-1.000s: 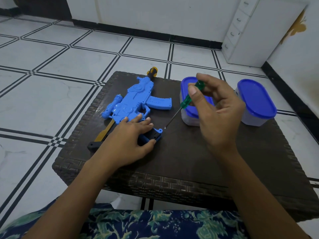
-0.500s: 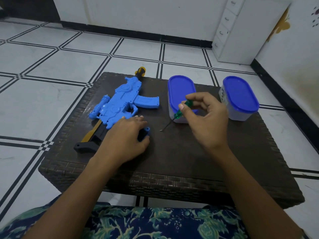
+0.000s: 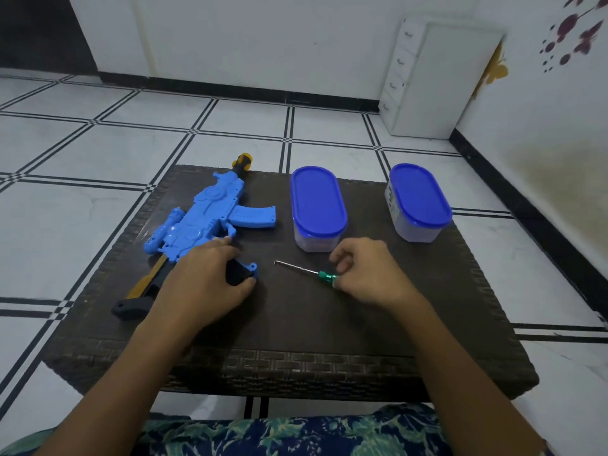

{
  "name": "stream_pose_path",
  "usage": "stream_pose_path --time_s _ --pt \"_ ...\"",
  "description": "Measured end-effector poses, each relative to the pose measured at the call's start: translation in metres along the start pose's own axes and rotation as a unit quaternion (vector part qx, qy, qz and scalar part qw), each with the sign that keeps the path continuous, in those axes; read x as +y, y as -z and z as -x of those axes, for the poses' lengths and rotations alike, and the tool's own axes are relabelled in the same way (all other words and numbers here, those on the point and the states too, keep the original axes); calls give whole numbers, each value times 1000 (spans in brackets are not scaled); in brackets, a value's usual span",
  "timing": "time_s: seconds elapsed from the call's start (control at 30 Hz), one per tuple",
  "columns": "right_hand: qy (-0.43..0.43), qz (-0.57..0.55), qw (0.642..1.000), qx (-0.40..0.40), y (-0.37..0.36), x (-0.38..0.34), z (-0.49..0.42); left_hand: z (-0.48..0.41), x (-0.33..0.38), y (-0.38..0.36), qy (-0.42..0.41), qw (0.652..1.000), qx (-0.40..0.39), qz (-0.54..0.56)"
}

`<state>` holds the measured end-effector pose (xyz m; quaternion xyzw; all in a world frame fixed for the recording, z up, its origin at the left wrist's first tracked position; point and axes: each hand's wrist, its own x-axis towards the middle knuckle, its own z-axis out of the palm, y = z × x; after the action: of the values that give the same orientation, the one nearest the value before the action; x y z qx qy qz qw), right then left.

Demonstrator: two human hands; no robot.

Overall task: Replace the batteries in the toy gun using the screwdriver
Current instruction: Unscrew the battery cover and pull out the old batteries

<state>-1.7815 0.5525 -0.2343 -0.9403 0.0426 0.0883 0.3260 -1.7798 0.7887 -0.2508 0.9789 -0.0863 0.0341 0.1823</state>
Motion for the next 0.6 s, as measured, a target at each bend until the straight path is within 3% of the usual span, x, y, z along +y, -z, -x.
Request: stream_pose_path --time_s 0.33,0.47,0.6 --pt "29 74 997 -14 -9 -7 1 -1 1 7 -18 999 -8 -33" --pt "118 101 985 76 -23 -22 3 0 -2 12 -46 997 -25 -60" --pt "223 30 974 8 -39 -40 2 4 -9 14 -86 994 -20 -67"
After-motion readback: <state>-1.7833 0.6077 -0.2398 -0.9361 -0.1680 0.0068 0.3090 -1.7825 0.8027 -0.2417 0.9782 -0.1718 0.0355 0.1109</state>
